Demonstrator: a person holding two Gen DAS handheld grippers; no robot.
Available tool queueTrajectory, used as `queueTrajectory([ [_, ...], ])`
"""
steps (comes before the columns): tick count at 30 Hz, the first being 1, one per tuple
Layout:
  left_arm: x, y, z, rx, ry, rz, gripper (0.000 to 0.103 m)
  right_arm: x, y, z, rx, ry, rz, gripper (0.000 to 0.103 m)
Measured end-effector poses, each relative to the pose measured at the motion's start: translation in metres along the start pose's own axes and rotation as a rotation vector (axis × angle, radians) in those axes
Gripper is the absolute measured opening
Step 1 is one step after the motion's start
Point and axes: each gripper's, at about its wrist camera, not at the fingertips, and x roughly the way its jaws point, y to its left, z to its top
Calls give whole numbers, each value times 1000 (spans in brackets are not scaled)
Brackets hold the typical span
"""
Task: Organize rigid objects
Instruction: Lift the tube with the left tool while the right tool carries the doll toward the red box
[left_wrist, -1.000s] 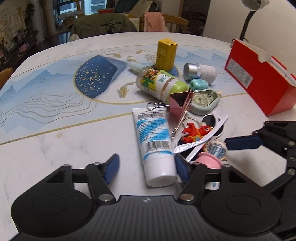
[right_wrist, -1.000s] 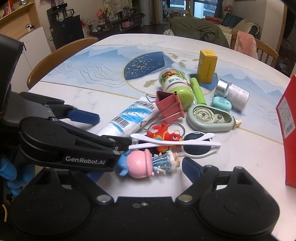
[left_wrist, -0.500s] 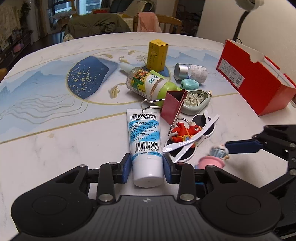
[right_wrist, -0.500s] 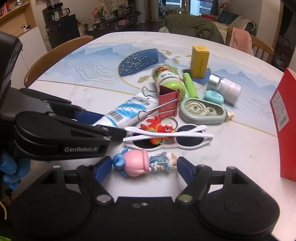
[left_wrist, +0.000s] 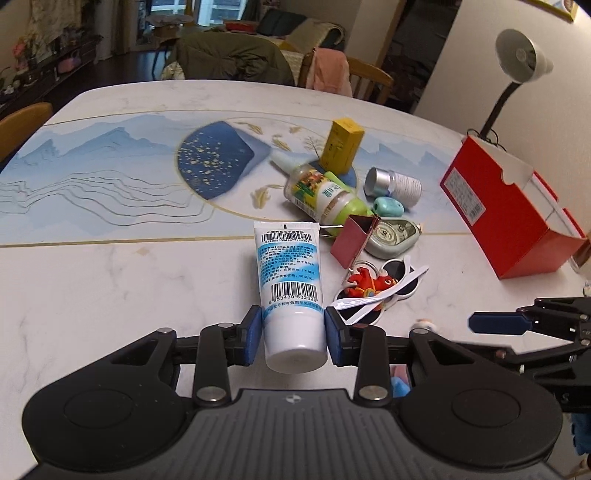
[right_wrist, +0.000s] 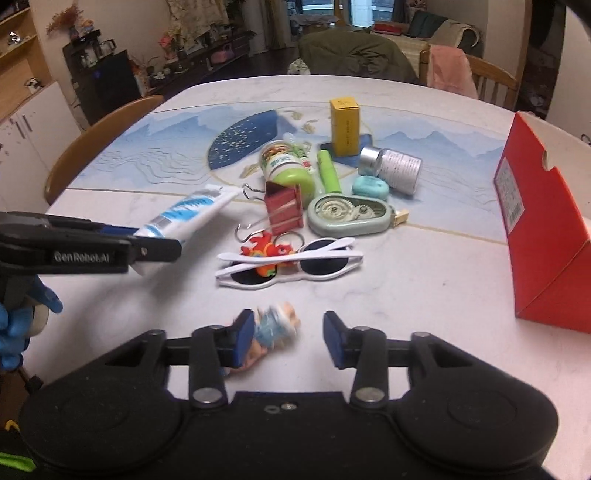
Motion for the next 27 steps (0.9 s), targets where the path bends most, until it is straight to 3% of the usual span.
queueTrajectory([
  [1, -2, 0, -1, -2, -4, 0, 35, -2, 0, -2, 0, -12, 12, 68],
  [2, -5, 1, -2, -5, -6, 1, 35, -5, 1, -3, -2, -29, 27, 84],
  [3, -7, 1, -3, -8, -8, 3, 35, -6, 3, -4, -8, -44, 43, 87],
  [14, -26, 5, -20, -29, -13, 33, 35, 26, 34, -3, -162, 12, 98, 86],
  [18, -32, 8, -25, -40, -21, 49, 35, 37, 36, 3, -140, 13, 99, 87],
  [23, -37, 12, -28, -50, -22, 64, 35, 48, 41, 7, -118, 5, 63, 91],
  [27, -39, 15, -30, -58, -22, 76, 35, 56, 45, 10, -116, 26, 9, 88],
])
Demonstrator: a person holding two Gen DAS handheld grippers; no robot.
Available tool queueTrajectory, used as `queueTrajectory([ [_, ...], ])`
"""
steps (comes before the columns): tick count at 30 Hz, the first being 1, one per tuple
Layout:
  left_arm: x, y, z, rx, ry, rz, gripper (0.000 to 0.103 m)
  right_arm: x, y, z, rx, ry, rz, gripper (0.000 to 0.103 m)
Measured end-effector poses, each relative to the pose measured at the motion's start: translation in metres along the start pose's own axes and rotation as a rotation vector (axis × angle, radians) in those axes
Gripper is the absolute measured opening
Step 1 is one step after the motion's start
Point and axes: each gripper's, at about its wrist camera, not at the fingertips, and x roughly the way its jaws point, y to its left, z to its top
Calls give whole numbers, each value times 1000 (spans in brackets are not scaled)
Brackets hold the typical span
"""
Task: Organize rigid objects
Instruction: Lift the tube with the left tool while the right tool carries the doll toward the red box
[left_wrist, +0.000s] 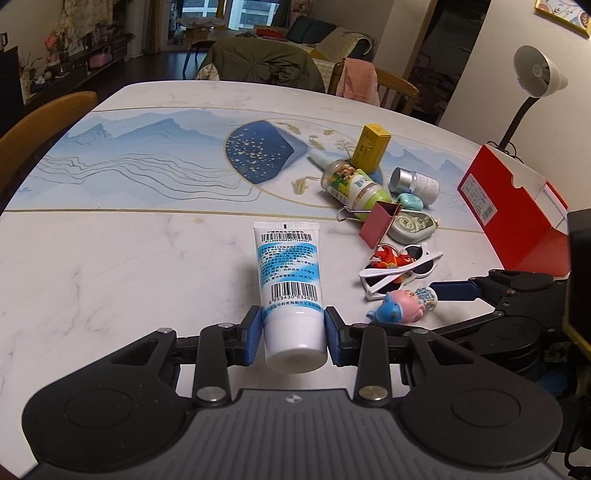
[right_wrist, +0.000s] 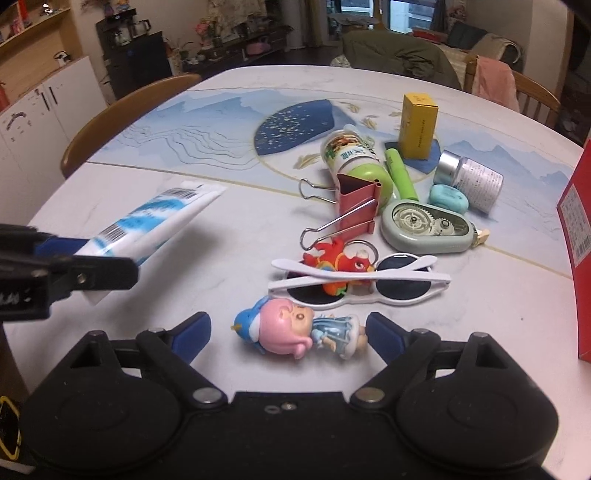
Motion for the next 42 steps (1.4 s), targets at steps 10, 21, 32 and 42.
queueTrajectory([
  [10, -1, 5, 0, -19, -5, 6, 35, 4, -2, -2, 2, 11, -19, 77],
  [21, -8, -14, 14, 5, -31, -38, 35, -34, -19, -2, 64, -31, -6, 77],
  [32, -23, -93, 56, 154, -120, -162, 35, -122, -82, 12, 162, -162, -52, 77],
  [42, -2, -188, 90, 289, -131, -249, 35, -164, -171, 11, 245, -226, -167, 77],
])
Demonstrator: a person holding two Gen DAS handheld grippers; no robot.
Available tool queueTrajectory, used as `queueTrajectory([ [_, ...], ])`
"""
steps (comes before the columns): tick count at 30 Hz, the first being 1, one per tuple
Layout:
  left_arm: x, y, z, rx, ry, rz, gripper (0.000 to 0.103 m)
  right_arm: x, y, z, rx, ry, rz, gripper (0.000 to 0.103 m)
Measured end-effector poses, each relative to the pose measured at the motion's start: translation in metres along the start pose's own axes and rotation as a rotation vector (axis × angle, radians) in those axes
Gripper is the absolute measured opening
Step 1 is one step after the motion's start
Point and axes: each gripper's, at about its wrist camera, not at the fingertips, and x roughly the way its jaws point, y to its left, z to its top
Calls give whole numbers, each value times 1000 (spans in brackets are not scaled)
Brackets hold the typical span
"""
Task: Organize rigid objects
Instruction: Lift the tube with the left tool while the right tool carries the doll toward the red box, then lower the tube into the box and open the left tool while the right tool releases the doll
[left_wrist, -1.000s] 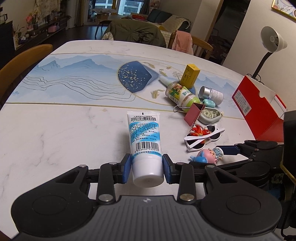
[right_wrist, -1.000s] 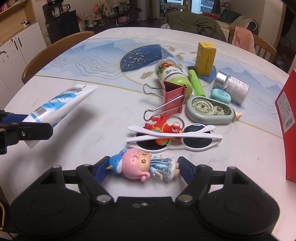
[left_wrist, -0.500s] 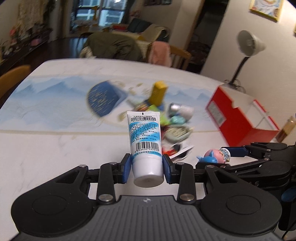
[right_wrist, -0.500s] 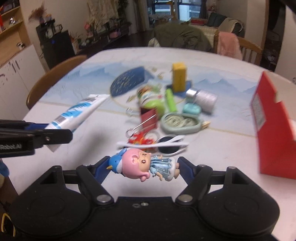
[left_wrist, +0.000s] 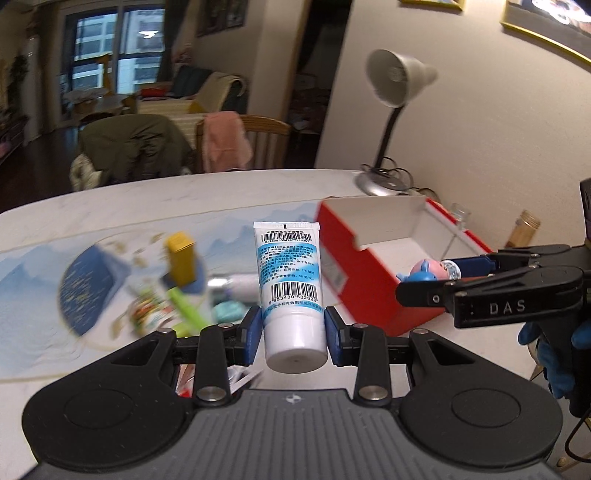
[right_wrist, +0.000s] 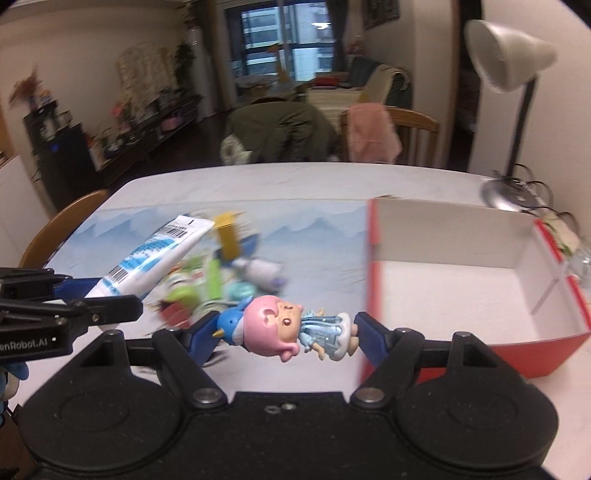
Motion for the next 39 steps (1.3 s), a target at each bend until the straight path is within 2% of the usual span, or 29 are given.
queueTrajectory([
  [10, 61, -69, 37, 41, 55, -73, 35, 11, -86, 7, 42, -1, -71, 77],
  [21, 135, -127, 68, 79, 126, -60, 35, 36, -164, 7, 25, 59, -107, 77],
  [30, 205, -147, 80, 100, 241, -19, 35, 64, -194, 5, -29, 154, -109, 77],
  [39, 264, -155, 80, 141, 371, 5, 35, 99, -206, 8, -94, 282, -90, 77],
])
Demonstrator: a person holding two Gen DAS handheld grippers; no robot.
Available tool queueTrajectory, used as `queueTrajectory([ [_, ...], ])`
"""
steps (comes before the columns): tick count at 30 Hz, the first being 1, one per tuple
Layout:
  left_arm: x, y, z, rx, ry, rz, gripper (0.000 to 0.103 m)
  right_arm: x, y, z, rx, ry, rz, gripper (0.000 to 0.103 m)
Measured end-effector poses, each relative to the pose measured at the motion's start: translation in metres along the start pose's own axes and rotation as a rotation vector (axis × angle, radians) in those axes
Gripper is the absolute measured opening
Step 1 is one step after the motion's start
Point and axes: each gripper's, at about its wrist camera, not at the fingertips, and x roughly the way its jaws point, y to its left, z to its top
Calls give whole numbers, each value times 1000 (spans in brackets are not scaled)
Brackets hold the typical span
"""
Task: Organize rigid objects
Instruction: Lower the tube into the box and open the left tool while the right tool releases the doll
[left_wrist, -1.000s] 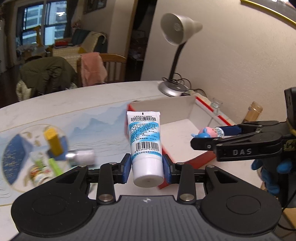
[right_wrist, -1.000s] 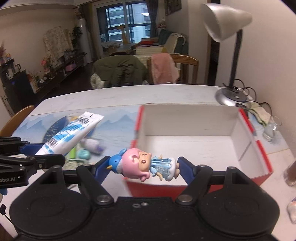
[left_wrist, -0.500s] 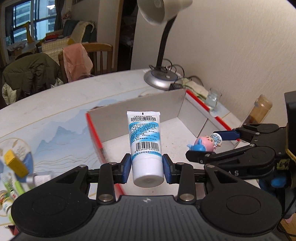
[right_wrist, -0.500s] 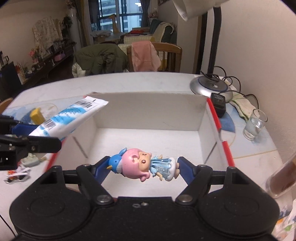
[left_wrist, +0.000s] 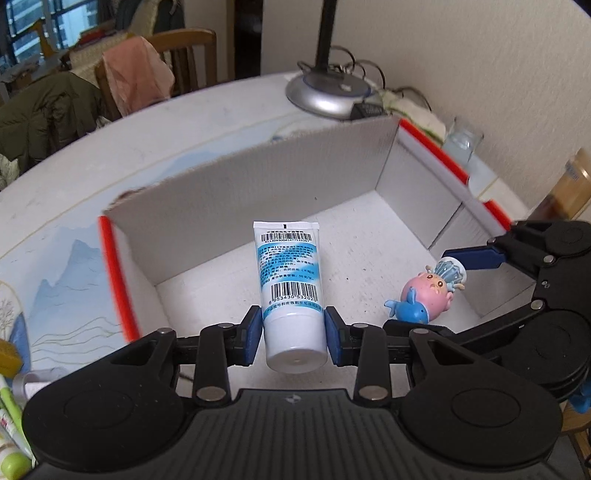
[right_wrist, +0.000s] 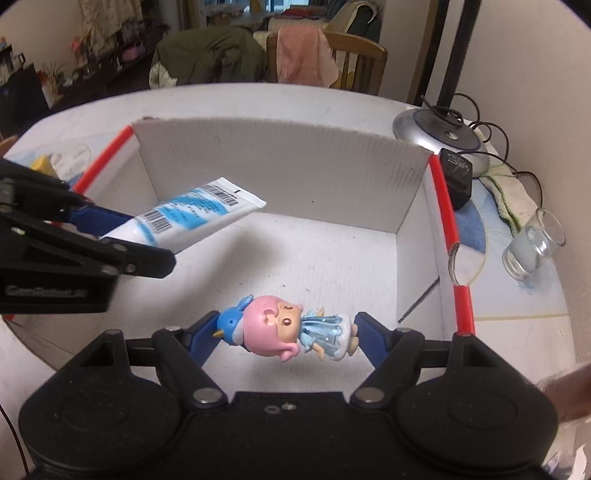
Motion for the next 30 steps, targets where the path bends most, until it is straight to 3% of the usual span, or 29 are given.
queueTrajectory([
  [11, 43, -6, 13, 30, 161, 12, 35, 26, 0, 3, -44, 131, 19, 77],
  [18, 58, -6, 12, 24, 235, 13, 35, 31, -7, 7, -37, 151, 47, 77],
  [26, 62, -4, 13, -2, 255, 14, 36, 35, -13, 11, -35, 151, 67, 80],
  [30, 56, -2, 14, -2, 227, 21, 42, 30, -15, 9, -31, 132, 75, 81],
])
